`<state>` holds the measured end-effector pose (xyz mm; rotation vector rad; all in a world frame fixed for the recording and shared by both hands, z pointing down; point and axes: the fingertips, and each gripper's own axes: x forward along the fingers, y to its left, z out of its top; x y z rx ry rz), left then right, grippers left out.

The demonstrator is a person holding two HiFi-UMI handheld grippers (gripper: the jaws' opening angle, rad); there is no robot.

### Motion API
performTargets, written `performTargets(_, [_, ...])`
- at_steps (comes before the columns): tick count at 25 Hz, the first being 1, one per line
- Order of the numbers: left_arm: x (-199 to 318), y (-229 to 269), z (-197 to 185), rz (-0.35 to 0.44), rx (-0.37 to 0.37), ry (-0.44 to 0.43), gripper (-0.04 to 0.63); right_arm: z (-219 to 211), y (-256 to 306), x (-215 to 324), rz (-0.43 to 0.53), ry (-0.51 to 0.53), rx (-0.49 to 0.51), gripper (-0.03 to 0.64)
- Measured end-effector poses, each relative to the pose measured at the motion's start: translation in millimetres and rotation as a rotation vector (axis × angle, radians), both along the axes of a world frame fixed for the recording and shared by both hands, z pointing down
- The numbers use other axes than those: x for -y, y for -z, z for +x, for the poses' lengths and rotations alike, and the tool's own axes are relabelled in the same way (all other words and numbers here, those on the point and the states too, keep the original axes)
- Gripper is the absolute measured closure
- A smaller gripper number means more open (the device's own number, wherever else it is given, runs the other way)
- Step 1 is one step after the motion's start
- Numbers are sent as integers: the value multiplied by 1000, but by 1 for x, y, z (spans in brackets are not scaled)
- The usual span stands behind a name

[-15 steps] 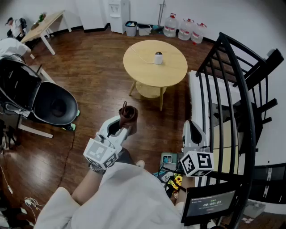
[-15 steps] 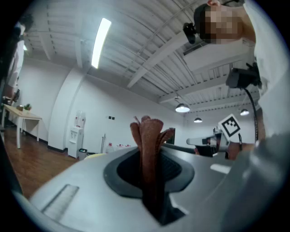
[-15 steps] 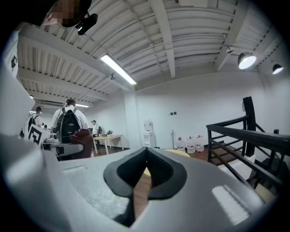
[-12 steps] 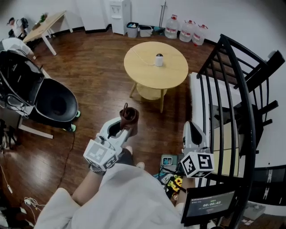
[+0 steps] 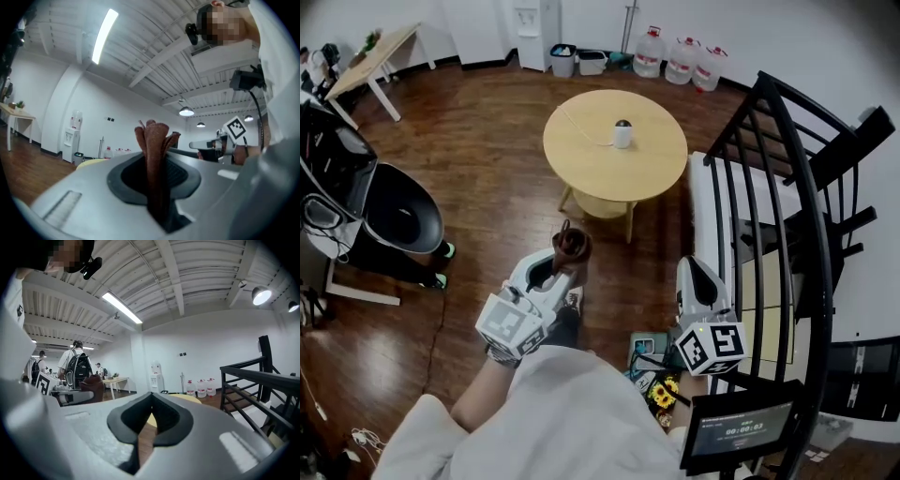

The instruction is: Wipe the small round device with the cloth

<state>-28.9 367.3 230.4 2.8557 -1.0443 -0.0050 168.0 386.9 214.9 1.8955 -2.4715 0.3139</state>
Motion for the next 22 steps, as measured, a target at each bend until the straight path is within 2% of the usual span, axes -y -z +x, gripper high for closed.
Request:
performTargets(5, [61,1,-2,-5,9,-25,520,-4,3,53,-4,-13,-6,615])
performTargets(9, [102,0,-6,-13,13,-45,520,-18,11,90,38,16,-49,615])
performTargets(13, [139,-1,-9,-17,23,-58,520,-26,10,126,27,27,-46,615])
performTargets(17, [169,-5,-16,-39,11,-70,520,-40,13,155,54,58,-79,615])
performTargets(22, [192,-12,-18,-81,-5,-104,520,-43,14,180,44,34,-104,615])
